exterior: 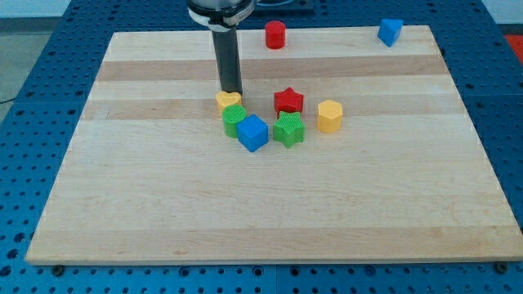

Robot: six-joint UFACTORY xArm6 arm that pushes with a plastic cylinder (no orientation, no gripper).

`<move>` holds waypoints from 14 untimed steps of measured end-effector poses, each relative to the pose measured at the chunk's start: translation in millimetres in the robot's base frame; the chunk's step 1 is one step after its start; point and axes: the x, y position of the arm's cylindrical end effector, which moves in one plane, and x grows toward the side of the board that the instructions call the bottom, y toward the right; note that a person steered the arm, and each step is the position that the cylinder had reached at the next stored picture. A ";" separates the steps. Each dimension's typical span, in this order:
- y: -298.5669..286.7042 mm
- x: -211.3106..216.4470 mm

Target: Slide the red circle closer to the red star

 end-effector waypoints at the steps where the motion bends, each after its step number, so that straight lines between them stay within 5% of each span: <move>1: -19.1 -0.6; 4: -26.7 -154.7; 5: -6.0 -166.3; 10: 171.4 -152.4; 12: 101.1 -160.3; 14: 92.4 -121.6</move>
